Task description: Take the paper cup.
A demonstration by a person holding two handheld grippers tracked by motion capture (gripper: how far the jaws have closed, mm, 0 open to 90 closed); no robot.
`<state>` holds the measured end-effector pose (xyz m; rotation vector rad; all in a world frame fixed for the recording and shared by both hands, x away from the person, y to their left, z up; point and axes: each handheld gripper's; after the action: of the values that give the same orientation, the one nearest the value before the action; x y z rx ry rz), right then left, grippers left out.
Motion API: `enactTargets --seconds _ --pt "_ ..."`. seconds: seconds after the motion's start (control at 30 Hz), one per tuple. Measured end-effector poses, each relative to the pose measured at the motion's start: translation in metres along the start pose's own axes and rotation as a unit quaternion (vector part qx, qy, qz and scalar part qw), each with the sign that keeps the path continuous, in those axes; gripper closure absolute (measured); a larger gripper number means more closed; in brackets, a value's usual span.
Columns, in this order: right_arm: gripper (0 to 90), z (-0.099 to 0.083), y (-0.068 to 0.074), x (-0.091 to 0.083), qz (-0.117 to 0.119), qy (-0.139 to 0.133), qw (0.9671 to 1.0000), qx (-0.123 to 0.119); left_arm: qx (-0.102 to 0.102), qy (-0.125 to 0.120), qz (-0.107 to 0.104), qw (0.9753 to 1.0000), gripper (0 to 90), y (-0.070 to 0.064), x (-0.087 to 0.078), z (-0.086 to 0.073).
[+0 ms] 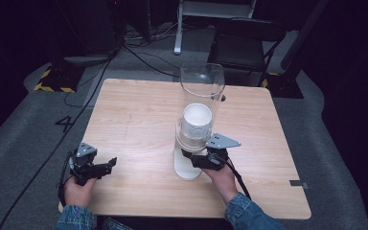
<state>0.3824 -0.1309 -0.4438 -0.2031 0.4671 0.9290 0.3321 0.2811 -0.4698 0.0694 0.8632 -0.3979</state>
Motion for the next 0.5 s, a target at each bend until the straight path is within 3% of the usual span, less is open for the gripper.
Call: enactTargets --seconds 0.5 --pt "33.6 -0.0007 -0.0059 -0.0009 0.001 0.002 0.9997 -0.024 0.0 0.001 -0.001 1.0 16.1 0.0 0.0 0.0002"
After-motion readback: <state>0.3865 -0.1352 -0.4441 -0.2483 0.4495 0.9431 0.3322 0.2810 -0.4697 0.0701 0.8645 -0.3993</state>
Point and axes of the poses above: each handheld gripper's, and its own axes: x roughly forward along the jaws, z roughly out of its top, y roughly to its left, and after that the axes turned 8 degrees about y, right-handed
